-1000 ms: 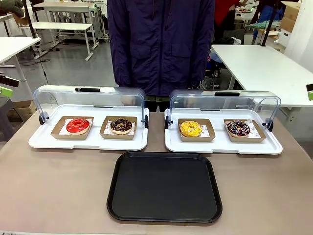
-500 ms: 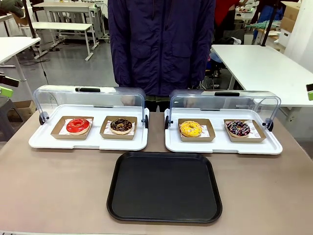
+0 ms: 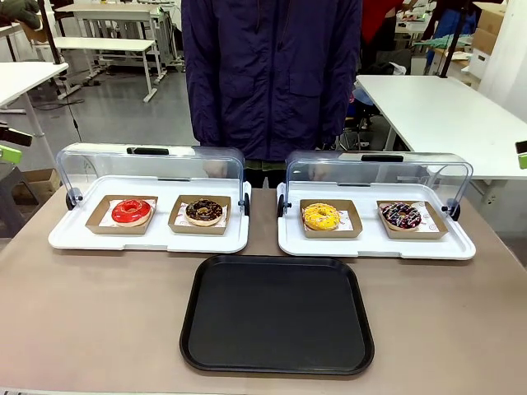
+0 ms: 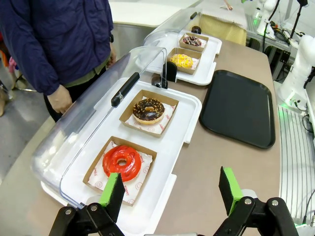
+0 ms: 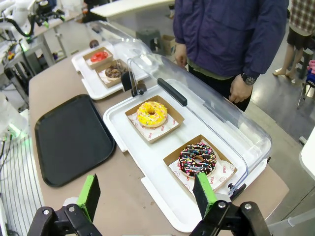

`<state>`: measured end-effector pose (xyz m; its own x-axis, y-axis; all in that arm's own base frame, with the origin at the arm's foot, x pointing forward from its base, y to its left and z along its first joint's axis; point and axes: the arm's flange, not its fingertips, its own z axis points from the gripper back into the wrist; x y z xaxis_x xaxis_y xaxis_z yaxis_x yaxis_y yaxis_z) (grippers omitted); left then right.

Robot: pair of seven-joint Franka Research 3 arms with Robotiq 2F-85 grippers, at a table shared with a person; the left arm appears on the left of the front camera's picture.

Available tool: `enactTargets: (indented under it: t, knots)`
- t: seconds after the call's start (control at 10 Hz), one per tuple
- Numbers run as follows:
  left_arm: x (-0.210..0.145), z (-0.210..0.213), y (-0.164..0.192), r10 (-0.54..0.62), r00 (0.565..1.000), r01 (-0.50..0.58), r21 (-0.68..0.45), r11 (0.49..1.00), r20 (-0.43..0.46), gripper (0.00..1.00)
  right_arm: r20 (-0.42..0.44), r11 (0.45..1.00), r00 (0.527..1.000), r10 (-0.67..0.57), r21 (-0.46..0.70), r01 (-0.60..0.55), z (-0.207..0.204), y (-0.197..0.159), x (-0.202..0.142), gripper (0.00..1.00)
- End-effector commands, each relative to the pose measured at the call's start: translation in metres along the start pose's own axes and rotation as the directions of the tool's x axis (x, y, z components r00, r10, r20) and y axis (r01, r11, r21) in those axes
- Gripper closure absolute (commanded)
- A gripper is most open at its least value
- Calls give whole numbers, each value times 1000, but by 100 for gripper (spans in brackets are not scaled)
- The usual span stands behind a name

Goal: Move the second donut from the left to the tray.
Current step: Pick up the Paper togo box containing the Donut indicated by the person and place it on the Handle tray.

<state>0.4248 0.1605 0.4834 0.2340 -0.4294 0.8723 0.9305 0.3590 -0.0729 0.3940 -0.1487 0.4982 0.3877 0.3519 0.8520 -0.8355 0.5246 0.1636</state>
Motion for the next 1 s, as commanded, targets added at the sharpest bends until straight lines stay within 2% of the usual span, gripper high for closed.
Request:
enactTargets:
  t: [0.0,0.9]
  knots:
    - [1,1,-1,-5,1000,6,-8,1000,4,0,20,1000,1000,13,-1,-13,-1,-1,3,0]
    - [1,1,-1,-5,1000,6,-8,1000,4,0,20,1000,1000,13,-1,-13,-1,-1,3,0]
